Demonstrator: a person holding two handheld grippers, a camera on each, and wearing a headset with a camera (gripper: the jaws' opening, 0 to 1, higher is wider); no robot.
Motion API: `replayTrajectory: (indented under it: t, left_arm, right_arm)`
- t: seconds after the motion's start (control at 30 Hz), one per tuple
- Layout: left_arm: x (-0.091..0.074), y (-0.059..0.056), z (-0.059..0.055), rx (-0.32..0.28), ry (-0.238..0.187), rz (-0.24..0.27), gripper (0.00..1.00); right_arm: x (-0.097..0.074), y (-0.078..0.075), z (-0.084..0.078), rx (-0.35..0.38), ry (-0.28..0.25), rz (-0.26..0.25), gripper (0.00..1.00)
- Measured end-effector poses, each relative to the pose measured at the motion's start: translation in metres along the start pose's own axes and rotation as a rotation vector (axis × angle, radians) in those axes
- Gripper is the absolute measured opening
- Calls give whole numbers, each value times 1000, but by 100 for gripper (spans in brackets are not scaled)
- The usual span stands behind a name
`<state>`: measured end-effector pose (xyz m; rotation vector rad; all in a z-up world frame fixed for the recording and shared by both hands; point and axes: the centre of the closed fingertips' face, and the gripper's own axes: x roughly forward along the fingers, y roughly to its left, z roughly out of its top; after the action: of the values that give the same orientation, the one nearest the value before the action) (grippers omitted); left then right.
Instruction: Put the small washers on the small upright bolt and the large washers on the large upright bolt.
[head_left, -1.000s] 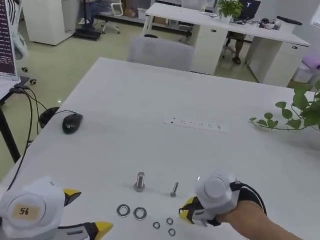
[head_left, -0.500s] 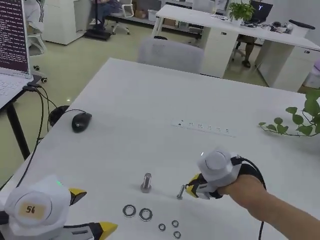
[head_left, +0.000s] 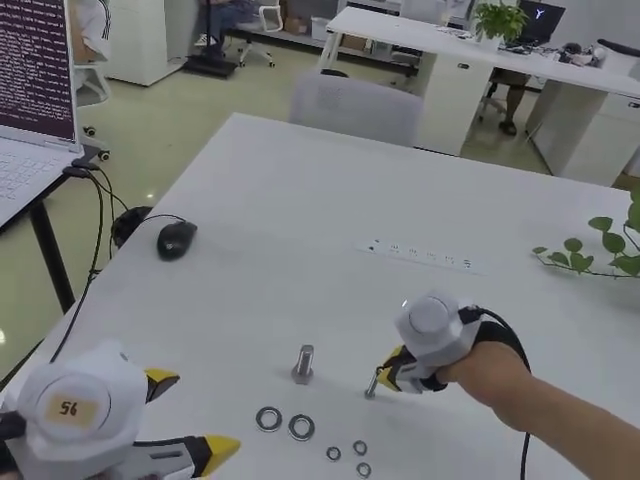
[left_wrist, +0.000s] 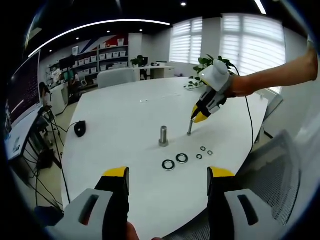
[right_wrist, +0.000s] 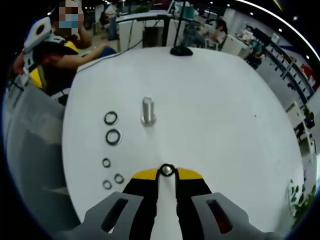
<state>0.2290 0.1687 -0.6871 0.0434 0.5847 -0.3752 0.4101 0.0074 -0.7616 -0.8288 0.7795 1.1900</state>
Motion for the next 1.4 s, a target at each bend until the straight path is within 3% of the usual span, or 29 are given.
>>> replayTrajectory:
  t: [0.6,1.13,1.4]
  left_arm:
    - [-1,2,-2,-9,4,2,63]
    - [-5,4,-1,-18,-1,14,63]
    - [-9,5,-5,-21,5,20,62]
  right_arm:
    - [10,0,-3,-8,37,18,13]
    - [41,3,-21,12,112,32,13]
    - [51,4,-23,46,110,17,14]
